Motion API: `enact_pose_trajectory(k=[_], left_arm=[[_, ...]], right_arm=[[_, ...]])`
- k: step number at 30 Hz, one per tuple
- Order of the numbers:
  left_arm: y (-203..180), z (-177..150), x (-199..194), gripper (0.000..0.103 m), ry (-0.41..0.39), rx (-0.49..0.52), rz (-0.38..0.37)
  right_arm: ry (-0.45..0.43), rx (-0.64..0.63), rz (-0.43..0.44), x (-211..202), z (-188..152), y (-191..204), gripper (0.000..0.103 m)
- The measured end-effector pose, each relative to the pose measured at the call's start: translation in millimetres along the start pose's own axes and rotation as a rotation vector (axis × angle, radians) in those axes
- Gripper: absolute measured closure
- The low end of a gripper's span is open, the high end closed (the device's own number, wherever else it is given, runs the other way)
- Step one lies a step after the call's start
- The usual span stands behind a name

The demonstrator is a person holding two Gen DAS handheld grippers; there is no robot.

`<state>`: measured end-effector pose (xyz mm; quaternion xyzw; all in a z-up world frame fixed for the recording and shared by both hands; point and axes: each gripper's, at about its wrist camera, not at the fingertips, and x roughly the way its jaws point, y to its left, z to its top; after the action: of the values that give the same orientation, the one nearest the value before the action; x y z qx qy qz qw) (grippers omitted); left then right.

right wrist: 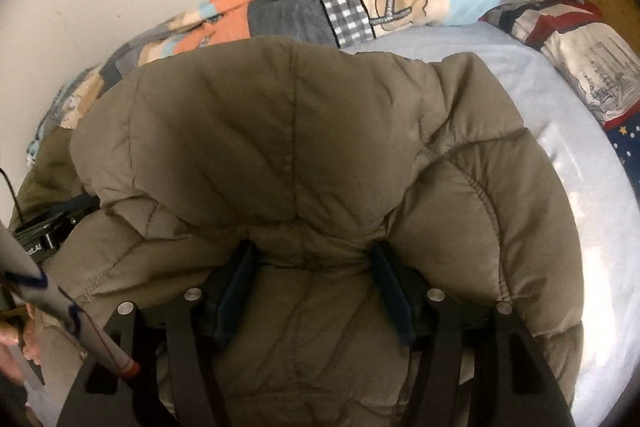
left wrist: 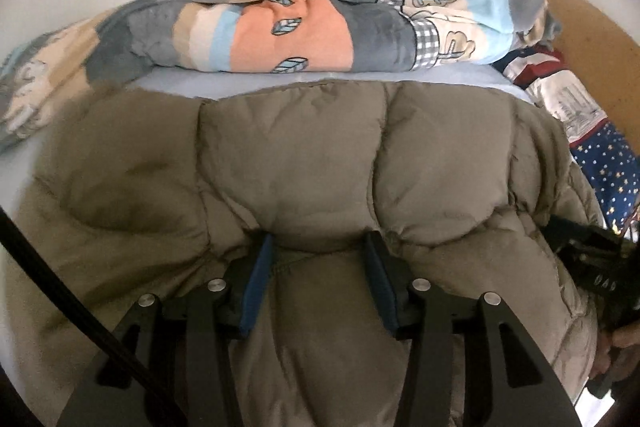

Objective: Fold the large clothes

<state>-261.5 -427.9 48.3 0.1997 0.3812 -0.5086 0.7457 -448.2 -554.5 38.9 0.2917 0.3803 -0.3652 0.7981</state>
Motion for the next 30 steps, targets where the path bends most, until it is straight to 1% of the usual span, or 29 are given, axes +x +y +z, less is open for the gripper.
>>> enact_pose_trajectory(k=[1,3,4,5,6,7,8,10,12,13,14,15,16,17,18,20,21,23,24,26,28,30], left_arm=[[1,-2,-13,0.056,-0.003,-0.011,-0.005],[4,-13,-50,0.056,-0.039,-0.035,-0.056],[6,-23,-75,0.056,-0.067,-0.037,-0.042],[7,-32,-91,0.055,-0.083,-0.034,-0.036],[8,-41,-104,0.055,-0.089,-0.029,-0.028],[10,-51,-119,0.055,-0.094,-0.028,-0.003],[14,-65,-132,0.055,-0.097,-0.035,0.026],[22,-88,-153,0.055,-0.106,-0.071,0.040],[30,-106,-164,0.055,-0.112,-0.106,0.052],[33,-113,-166,0.055,-0.110,-0.118,0.065],[36,-117,-166,0.055,-0.108,-0.129,0.071],[42,-121,-163,0.055,-0.105,-0.150,0.064],[46,-122,-161,0.055,-0.100,-0.162,0.059],[50,-125,-154,0.055,-0.093,-0.174,0.062],[54,-126,-150,0.055,-0.089,-0.180,0.062],[60,-129,-137,0.055,-0.063,-0.187,0.060],[62,-128,-132,0.055,-0.035,-0.200,0.056],[64,-127,-121,0.055,-0.010,-0.200,0.061],[65,-125,-116,0.055,0.010,-0.204,0.064],[65,-123,-105,0.053,0.061,-0.215,0.067],[64,-121,-97,0.053,0.081,-0.213,0.074],[63,-119,-91,0.051,0.100,-0.210,0.079]], right_arm=[[0.011,0.013,-0.006,-6,1,1,0.039],[0.001,0.045,0.002,-27,-1,6,0.040],[-0.021,0.057,0.024,-42,-4,8,0.040],[-0.051,0.060,0.043,-60,-9,13,0.040],[-0.077,0.065,0.044,-77,-15,17,0.039],[-0.092,0.076,0.047,-89,-20,20,0.039],[-0.102,0.095,0.071,-103,-28,25,0.039],[-0.091,0.119,0.123,-118,-42,37,0.039],[-0.089,0.133,0.144,-131,-59,54,0.040],[-0.086,0.122,0.145,-136,-70,66,0.044],[-0.077,0.113,0.123,-138,-78,76,0.047],[-0.071,0.113,0.105,-140,-85,82,0.054],[-0.071,0.126,0.114,-141,-94,87,0.060],[-0.069,0.132,0.130,-141,-101,91,0.064],[-0.067,0.134,0.128,-140,-105,94,0.066],[-0.072,0.108,0.107,-137,-108,100,0.066],[-0.077,0.095,0.104,-134,-107,100,0.066],[-0.090,0.098,0.092,-126,-105,95,0.066],[-0.076,0.106,0.091,-118,-104,92,0.066],[-0.012,0.126,0.121,-94,-100,85,0.066],[0.042,0.124,0.128,-76,-99,84,0.065],[0.066,0.147,0.144,-63,-98,79,0.065]])
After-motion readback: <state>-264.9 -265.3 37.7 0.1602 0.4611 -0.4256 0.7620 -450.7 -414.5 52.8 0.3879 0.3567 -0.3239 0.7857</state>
